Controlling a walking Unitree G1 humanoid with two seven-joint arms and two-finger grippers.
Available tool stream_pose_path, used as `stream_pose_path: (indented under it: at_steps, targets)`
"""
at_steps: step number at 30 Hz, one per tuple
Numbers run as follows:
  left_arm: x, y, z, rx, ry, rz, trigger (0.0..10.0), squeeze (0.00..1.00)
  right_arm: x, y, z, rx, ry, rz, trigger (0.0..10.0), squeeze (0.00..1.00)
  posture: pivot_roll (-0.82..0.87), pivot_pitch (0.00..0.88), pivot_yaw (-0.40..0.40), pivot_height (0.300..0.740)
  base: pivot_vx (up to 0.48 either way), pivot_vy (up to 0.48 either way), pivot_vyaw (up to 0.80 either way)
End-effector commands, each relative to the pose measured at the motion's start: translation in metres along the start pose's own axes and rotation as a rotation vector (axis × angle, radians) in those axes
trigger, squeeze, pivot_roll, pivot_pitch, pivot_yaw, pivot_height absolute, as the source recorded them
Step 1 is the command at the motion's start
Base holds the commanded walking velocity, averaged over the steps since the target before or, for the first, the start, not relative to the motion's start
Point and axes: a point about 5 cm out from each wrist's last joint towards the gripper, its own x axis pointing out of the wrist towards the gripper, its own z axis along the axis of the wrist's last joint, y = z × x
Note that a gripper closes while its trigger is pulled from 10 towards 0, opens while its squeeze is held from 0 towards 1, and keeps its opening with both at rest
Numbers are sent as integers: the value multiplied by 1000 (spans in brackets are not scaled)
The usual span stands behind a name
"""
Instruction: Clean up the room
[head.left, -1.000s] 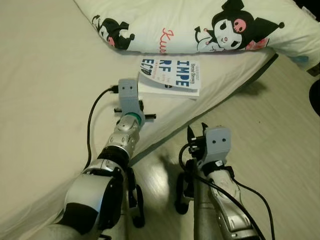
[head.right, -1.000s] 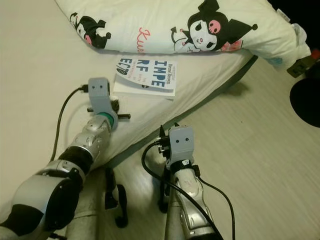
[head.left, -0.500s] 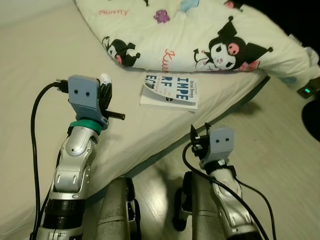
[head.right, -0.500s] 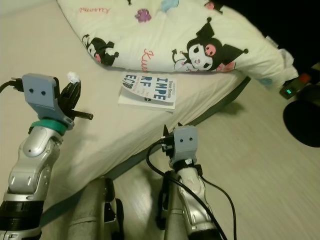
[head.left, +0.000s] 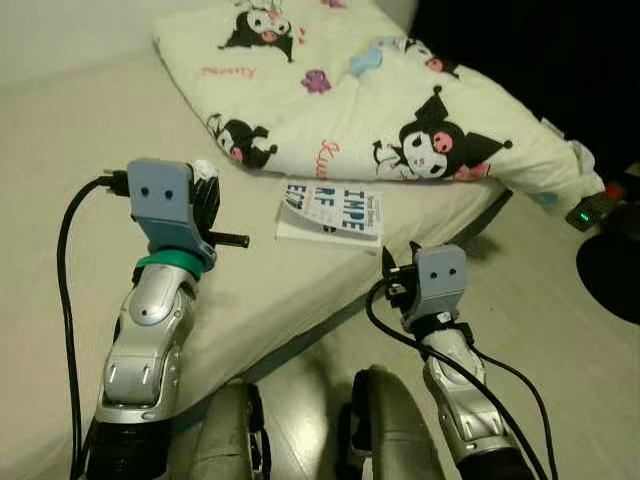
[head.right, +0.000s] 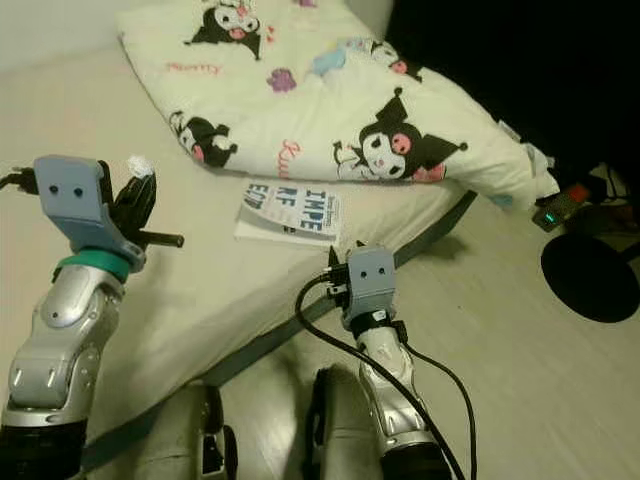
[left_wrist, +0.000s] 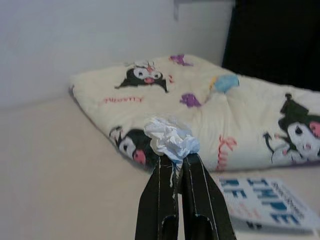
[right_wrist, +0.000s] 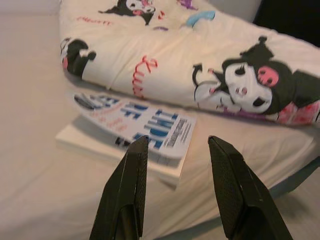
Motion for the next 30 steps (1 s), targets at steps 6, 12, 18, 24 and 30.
stream_pose_path:
  at_steps: [6,12,18,24,30]
  targets:
    - [4,-2,-3,-47,34,7,10000,0,-6,-4,-7,3,15,-22,10000,0,-97,58,14,709,0,0,0]
    - [6,-2,-3,-58,52,21,10000,0,-7,-5,-8,1,15,-26,10000,0,-99,60,9,722,0,0,0]
    - [6,-2,-4,-62,58,30,10000,0,-6,-6,-7,8,9,-35,10000,0,-97,57,5,731,0,0,-68]
    - [5,-1,-5,-63,60,30,10000,0,-5,-3,-6,7,3,-27,10000,0,-91,56,5,731,-227,0,0]
    - [4,-1,-4,-59,63,31,10000,0,-5,-1,-7,10,4,-21,10000,0,-87,58,5,731,-335,0,0]
